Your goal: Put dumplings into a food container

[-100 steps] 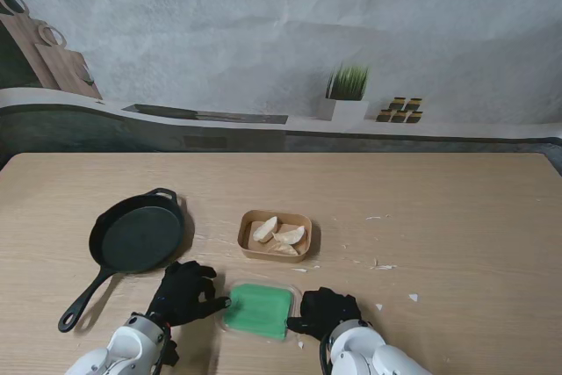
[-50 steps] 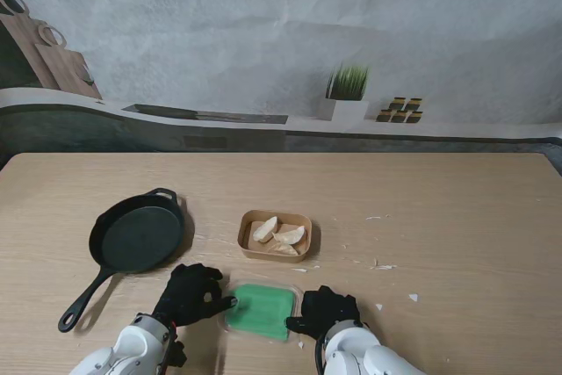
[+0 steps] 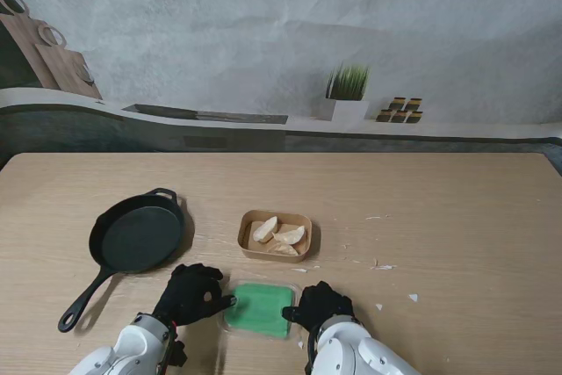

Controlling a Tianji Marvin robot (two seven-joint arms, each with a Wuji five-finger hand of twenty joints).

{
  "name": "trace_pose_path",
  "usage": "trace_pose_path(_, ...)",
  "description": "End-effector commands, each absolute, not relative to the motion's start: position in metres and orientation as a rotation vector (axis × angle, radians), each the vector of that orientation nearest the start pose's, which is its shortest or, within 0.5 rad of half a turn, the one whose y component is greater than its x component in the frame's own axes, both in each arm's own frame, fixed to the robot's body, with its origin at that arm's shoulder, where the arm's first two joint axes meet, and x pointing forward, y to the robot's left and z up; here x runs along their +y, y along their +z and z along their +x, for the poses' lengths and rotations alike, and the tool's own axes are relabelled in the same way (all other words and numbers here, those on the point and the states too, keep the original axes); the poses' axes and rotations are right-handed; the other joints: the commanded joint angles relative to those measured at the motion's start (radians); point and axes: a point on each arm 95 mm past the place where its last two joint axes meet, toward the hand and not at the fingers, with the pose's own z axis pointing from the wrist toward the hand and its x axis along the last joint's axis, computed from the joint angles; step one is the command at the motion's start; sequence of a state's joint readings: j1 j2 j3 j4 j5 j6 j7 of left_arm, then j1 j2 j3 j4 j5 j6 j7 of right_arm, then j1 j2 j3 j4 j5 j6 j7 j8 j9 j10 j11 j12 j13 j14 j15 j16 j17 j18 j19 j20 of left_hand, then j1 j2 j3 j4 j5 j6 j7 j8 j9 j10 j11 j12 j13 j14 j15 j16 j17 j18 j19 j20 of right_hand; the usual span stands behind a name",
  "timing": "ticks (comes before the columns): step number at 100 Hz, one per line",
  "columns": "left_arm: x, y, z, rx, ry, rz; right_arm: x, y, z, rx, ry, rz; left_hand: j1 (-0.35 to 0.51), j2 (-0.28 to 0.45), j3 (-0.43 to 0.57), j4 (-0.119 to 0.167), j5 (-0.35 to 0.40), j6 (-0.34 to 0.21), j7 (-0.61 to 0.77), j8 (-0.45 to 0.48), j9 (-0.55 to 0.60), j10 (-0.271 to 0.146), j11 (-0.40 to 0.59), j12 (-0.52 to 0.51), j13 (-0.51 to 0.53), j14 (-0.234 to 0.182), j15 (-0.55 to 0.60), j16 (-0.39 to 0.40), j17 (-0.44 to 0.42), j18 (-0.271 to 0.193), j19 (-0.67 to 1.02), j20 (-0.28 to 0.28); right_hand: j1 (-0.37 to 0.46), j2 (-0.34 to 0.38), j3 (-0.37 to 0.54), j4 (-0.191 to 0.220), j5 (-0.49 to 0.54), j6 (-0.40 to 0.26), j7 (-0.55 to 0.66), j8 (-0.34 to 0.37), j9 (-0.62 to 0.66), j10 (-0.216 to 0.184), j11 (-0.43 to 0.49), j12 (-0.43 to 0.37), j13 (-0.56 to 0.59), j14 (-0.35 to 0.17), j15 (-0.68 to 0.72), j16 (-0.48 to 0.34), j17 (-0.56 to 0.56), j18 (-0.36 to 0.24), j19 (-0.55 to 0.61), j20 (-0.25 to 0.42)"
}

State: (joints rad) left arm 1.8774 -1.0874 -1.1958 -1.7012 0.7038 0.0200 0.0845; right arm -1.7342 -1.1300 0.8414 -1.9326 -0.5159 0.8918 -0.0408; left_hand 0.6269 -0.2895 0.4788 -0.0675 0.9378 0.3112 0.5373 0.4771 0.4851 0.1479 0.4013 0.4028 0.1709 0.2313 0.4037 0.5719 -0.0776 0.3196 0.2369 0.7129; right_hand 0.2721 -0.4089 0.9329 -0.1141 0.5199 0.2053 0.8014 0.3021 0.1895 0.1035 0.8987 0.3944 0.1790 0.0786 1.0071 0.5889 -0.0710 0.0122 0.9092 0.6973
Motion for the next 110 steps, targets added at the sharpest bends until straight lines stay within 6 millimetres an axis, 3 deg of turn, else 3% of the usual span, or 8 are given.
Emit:
trace_pose_path(1, -0.017, -0.415, 0.28, 1.488, -1.52, -1.76, 0.125, -0.361, 0.255, -1.636, -1.391, -2.766, 0.033, -0.008, 0.026, 0.022, 0.051, -0.013, -0.12, -0.069, -0.027, 0.021, 0.015, 0.005, -0.033, -0.019, 0.007, 0.016, 0.0, 0.002, -0.043, 0.026, 0.029, -0.034, 0.034, -0.023, -0.038, -0.137, 0.043, 0.02, 0.004, 0.004, 0.012, 0.004, -0.009, 0.027, -0.224, -0.137, -0.004, -0.008, -0.02, 0.036)
trace_pose_path(15, -0.016, -0.416, 0.279, 1.493, -1.515, -1.755, 0.127, -0.357, 0.253, -1.598, -1.423, -2.776, 0.033, -0.011, 0.034, 0.02, 0.051, -0.013, -0.122, -0.071, -0.028, 0.02, 0.016, 0.005, -0.033, -0.02, 0.008, 0.016, 0.001, 0.002, -0.044, 0.028, 0.077, -0.084, 0.08, -0.024, -0.143, -0.176, 0.164, 0.106, 0.179, 0.048, 0.073, 0.041, 0.139, 0.086, -0.112, -0.079, 0.053, 0.039, 0.049, 0.064)
trace_pose_path(25, -0.016, -0.416, 0.279, 1.494, -1.514, -1.753, 0.13, -0.355, 0.252, -1.53, -1.442, -2.803, 0.036, -0.012, 0.04, 0.019, 0.048, -0.017, -0.124, -0.072, -0.028, 0.019, 0.017, 0.005, -0.032, -0.019, 0.008, 0.016, 0.002, 0.003, -0.045, 0.03, 0.113, -0.13, 0.125, -0.026, -0.195, -0.167, 0.23, 0.149, 0.264, 0.05, 0.125, 0.073, 0.234, 0.115, -0.062, -0.05, 0.091, 0.07, 0.131, 0.04)
trace_pose_path(50, -0.015, -0.417, 0.279, 1.497, -1.51, -1.75, 0.136, -0.355, 0.254, -1.358, -1.519, -2.886, 0.033, -0.014, 0.047, 0.018, 0.047, -0.021, -0.121, -0.072, -0.028, 0.019, 0.018, 0.006, -0.03, -0.021, 0.011, 0.016, 0.004, 0.004, -0.047, 0.032, 0.187, -0.248, 0.237, -0.022, -0.124, -0.138, 0.365, 0.222, 0.498, 0.036, 0.178, 0.099, 0.473, 0.153, 0.015, -0.024, 0.221, 0.147, 0.334, -0.053)
trace_pose_path(55, -0.015, -0.417, 0.279, 1.496, -1.511, -1.748, 0.137, -0.356, 0.254, -1.334, -1.523, -2.896, 0.033, -0.015, 0.048, 0.018, 0.048, -0.022, -0.12, -0.072, -0.028, 0.017, 0.019, 0.006, -0.029, -0.021, 0.011, 0.016, 0.004, 0.004, -0.047, 0.033, 0.209, -0.267, 0.234, -0.067, -0.103, -0.144, 0.397, 0.145, 0.541, 0.034, 0.166, 0.095, 0.512, 0.156, 0.011, -0.034, 0.234, 0.156, 0.361, -0.088)
trace_pose_path(67, -0.015, -0.417, 0.28, 1.494, -1.516, -1.748, 0.138, -0.358, 0.255, -1.325, -1.525, -2.91, 0.033, -0.014, 0.052, 0.017, 0.047, -0.023, -0.117, -0.071, -0.027, 0.016, 0.02, 0.006, -0.029, -0.021, 0.012, 0.016, 0.004, 0.004, -0.048, 0.033, 0.238, -0.289, 0.218, -0.117, -0.074, -0.158, 0.44, 0.079, 0.614, 0.021, 0.154, 0.087, 0.589, 0.156, 0.007, -0.049, 0.273, 0.175, 0.387, -0.111)
trace_pose_path(85, -0.015, -0.418, 0.28, 1.49, -1.525, -1.748, 0.14, -0.358, 0.255, -1.293, -1.528, -2.917, 0.034, -0.015, 0.055, 0.017, 0.048, -0.024, -0.114, -0.071, -0.026, 0.017, 0.02, 0.006, -0.027, -0.022, 0.013, 0.015, 0.005, 0.006, -0.049, 0.034, 0.263, -0.336, 0.243, -0.134, -0.055, -0.178, 0.458, 0.057, 0.686, 0.003, 0.149, 0.043, 0.663, 0.141, 0.023, -0.058, 0.312, 0.184, 0.414, -0.128)
trace_pose_path(110, -0.015, -0.416, 0.28, 1.475, -1.546, -1.745, 0.146, -0.357, 0.254, -1.173, -1.546, -2.925, 0.033, -0.014, 0.058, 0.016, 0.049, -0.023, -0.109, -0.071, -0.025, 0.016, 0.021, 0.005, -0.026, -0.022, 0.014, 0.015, 0.005, 0.005, -0.051, 0.033, 0.384, -0.42, 0.312, -0.171, -0.008, -0.217, 0.499, 0.013, 0.816, -0.028, 0.235, -0.014, 0.793, 0.125, 0.14, -0.043, 0.411, 0.207, 0.5, -0.134)
